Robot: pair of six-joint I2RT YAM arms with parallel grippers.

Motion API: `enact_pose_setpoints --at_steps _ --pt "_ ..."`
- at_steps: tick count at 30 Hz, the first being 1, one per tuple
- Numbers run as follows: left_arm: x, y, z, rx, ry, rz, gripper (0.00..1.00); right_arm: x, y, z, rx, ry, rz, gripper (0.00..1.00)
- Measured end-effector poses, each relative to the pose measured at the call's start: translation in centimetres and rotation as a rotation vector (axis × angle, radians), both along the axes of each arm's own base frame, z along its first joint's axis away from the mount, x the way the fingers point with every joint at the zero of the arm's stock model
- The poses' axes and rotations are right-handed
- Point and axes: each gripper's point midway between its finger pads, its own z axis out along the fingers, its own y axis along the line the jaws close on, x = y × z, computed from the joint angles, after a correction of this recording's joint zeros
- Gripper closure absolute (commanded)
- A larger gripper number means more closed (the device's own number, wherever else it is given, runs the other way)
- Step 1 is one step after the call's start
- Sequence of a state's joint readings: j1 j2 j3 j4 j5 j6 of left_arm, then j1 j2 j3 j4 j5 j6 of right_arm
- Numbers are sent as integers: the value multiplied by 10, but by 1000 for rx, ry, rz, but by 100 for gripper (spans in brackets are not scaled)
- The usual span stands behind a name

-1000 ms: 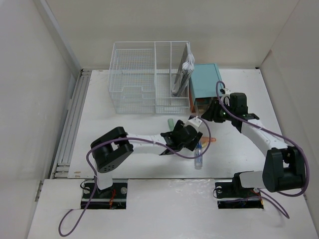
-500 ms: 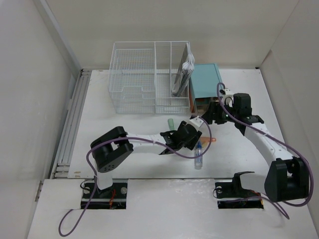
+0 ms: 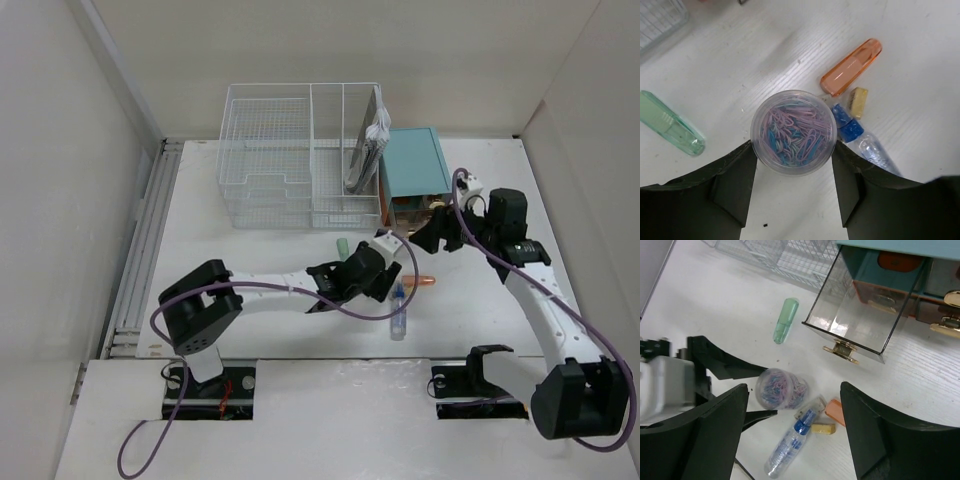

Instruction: Organize the desk

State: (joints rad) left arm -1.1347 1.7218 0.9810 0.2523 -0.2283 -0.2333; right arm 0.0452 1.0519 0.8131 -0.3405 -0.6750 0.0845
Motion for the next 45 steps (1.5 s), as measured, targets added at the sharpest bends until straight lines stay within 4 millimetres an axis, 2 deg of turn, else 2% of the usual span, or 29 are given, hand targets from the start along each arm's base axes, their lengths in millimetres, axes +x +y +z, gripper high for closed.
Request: enact_pose_setpoints --at_steps 3,7,13,17,20,21,23,26,29,35,39,45 --pt "-1 0 26 -48 -20 -4 98 2 -5 8 -6 -18 -15 21" --pt "3 -4 61 -102 -53 -5 98 17 -23 21 -59 -69 -106 21" --pt "31 -14 116 -163 -124 15 98 21 -51 45 -140 -178 -247 22" --pt "52 -18 151 -190 -177 35 98 18 -62 59 -173 -237 -304 39" --pt "66 -25 172 -216 -212 42 98 21 -69 56 -199 -233 -331 59" --pt "71 -27 176 -219 -218 43 98 23 -71 52 -210 -223 -339 70" --pt "80 -32 178 -219 -223 40 98 25 -74 46 -228 -201 -347 77" --pt "96 -36 170 -196 -218 45 98 27 -77 36 -248 -166 -353 77" --pt "111 -38 154 -159 -205 45 98 27 -80 32 -262 -155 -356 73" --pt "130 -47 122 -93 -169 29 98 27 -84 32 -274 -154 -370 73" --pt "139 -52 125 -98 -180 22 98 27 -85 32 -276 -151 -375 72" --pt "140 -54 128 -100 -174 8 98 29 -86 28 -278 -135 -373 72"
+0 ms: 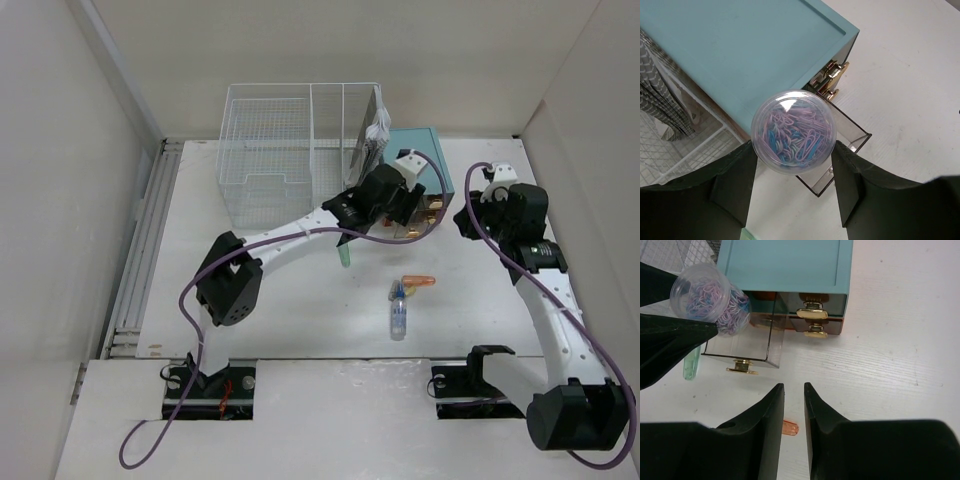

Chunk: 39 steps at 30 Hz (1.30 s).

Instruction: Organize the desk

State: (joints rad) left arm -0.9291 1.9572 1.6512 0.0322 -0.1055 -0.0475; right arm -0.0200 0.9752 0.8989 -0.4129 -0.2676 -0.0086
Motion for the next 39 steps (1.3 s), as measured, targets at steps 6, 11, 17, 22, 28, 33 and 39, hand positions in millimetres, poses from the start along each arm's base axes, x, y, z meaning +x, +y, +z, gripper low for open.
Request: enact_pose_setpoints --at_steps 6,11,17,22,28,33,39 --pt "-1 -2 -4 7 8 -14 98 1 0 -1 -1 6 2 70" --pt "-2 -5 -11 14 20 -28 98 1 0 -4 -1 16 3 70" --pt "-3 -6 -21 30 37 -35 66 2 3 -7 8 28 19 70" --pt "-4 -6 -22 33 38 -37 24 1 9 -10 26 42 50 67" --pt "-4 -4 -9 15 20 -33 14 -1 18 -15 53 73 96 67" --pt "-7 3 28 -39 -26 -24 22 -4 21 -16 67 79 117 68" --pt "-30 25 74 -141 -79 9 89 -1 13 -17 71 85 89 84"
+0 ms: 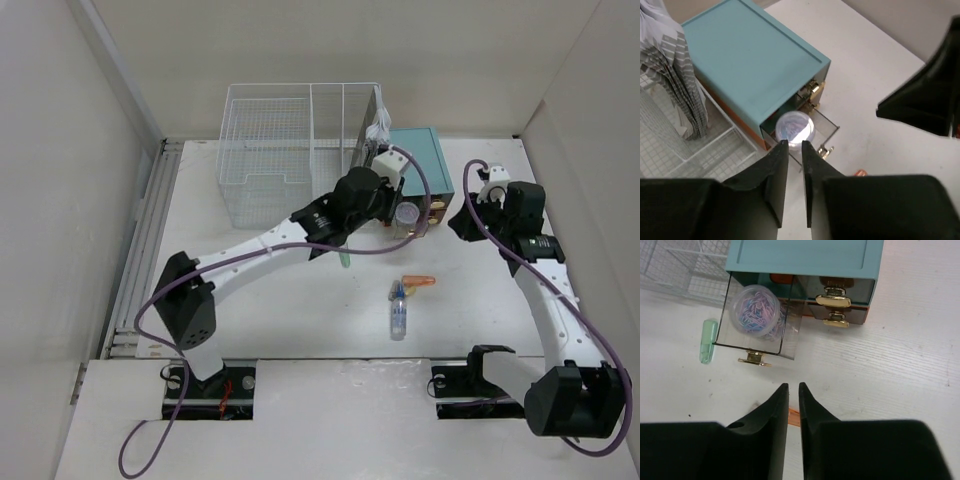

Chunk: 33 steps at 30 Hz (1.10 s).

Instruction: Organize the desk

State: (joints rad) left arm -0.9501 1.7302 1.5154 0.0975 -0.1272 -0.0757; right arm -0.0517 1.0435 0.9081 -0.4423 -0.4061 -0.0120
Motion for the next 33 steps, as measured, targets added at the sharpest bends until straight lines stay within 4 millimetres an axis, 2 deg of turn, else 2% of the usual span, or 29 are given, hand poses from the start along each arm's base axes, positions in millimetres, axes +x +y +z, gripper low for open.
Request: enact_pose_setpoints --at_steps 2,4,5,7,9,10,11,12,14,19,24,29,33 --pt "-17 5 0 -8 10 -15 97 1 -1 -2 -2 7 -5 87" --pt "-34 4 -5 -24 23 -47 97 2 -1 -5 -2 17 -8 87" --pt "-43 2 -11 -30 36 -69 95 3 -2 -7 -3 23 -10 83" --pt "-58 -3 -28 -35 72 -114 90 6 -2 -13 -2 42 -13 71" --pt "-69 -6 -48 -26 115 -150 79 9 -3 -22 -1 73 -16 61" --pt "-73 -6 -57 -20 135 -159 73 11 -3 -26 0 89 -17 55" --pt "-75 -6 -65 -19 152 -169 70 14 -3 -30 2 103 -18 43" --pt "-77 -8 -70 -22 166 -178 67 16 -3 -33 4 117 -18 37" --pt "-78 -14 -77 -33 183 -195 64 24 -4 -39 7 140 -17 36" --pt "-78 -28 -90 -58 201 -223 64 44 -9 -45 35 171 -24 34" --pt "-77 -37 -120 -29 241 -240 64 67 -19 -53 78 196 -44 34" --pt "-73 -39 -144 0 272 -234 64 74 -15 -62 118 222 -38 35" --pt "-59 -40 -148 -6 272 -216 64 80 -11 -65 147 229 -35 35"
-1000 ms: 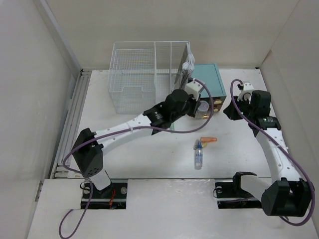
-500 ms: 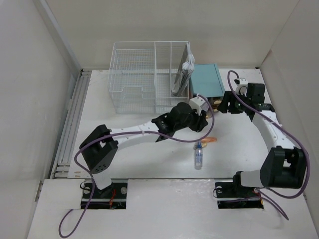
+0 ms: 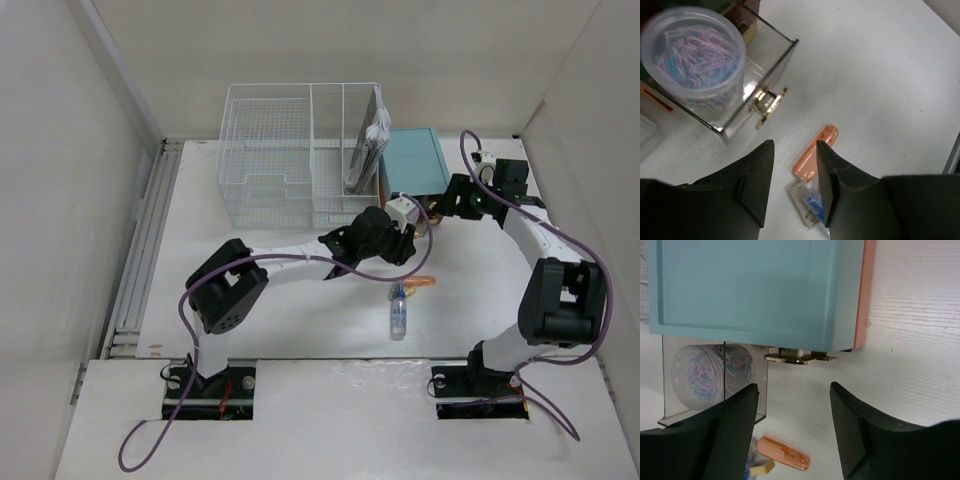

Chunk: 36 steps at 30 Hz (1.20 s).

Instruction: Organize the desk

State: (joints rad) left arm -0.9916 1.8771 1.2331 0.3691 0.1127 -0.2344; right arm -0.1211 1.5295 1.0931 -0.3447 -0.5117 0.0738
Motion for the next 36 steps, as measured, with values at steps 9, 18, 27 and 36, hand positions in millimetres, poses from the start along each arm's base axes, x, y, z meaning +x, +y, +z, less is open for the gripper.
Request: enact_pose_setpoints --at_steps 9,18,27,36 --pt "31 -9 -6 -6 -1 39 65 16 2 -8 46 24 -23 35" --pt "47 -11 -15 1 2 75 65 25 5 -7 103 30 -61 46" --pt "51 -10 -14 -7 5 105 65 27 9 -6 154 17 -90 60" --pt "70 -4 -7 -32 -4 146 66 14 10 -5 138 -17 -93 60"
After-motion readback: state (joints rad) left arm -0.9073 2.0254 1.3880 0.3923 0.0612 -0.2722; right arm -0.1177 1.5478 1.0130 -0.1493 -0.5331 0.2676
